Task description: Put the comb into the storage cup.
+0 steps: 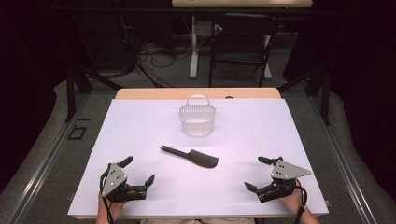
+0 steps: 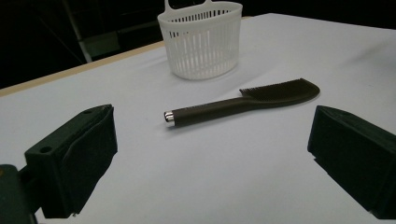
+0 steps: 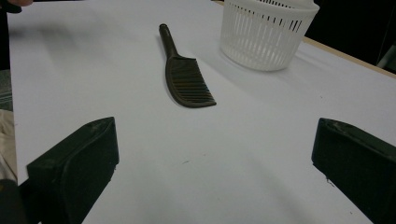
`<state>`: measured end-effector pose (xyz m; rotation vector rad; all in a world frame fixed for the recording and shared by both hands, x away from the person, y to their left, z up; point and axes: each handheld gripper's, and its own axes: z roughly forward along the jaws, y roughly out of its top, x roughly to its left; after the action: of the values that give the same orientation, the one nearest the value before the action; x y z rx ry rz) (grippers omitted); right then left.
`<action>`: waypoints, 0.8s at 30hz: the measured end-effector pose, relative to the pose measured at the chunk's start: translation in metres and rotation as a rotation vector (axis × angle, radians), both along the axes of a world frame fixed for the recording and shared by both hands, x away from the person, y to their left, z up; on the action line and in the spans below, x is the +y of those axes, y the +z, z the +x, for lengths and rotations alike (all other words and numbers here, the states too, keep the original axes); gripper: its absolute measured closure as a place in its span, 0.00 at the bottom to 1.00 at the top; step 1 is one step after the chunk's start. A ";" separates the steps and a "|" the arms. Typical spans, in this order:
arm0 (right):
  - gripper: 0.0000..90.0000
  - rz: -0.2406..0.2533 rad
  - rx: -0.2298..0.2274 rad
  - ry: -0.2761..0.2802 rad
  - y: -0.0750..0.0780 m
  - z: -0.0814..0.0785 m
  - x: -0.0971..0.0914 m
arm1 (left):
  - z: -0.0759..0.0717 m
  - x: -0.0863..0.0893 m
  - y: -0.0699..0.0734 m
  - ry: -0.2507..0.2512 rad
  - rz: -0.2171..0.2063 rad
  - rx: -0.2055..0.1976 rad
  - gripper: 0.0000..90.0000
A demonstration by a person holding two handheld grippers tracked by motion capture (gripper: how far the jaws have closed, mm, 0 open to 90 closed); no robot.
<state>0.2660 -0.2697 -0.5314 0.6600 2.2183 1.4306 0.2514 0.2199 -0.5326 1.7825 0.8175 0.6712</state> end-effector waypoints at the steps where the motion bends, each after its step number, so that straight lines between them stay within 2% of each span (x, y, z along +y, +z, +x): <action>1: 0.01 0.000 0.000 0.000 0.000 0.000 0.000 | 0.001 -0.001 0.000 -0.005 0.002 0.006 0.02; 10: 0.01 -0.005 0.002 0.002 0.000 0.000 0.001 | 0.011 -0.007 0.000 -0.041 0.011 0.018 0.02; 13: 0.01 -0.009 -0.003 -0.006 0.000 0.000 0.000 | 0.017 -0.008 0.001 -0.082 -0.016 0.029 0.01; 24: 0.01 -0.004 -0.001 -0.004 0.000 -0.001 0.000 | 0.035 -0.015 0.004 -0.073 0.008 0.048 0.00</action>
<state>0.2655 -0.2698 -0.5312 0.6616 2.2169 1.4236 0.2867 0.2051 -0.5289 1.8327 0.7794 0.5868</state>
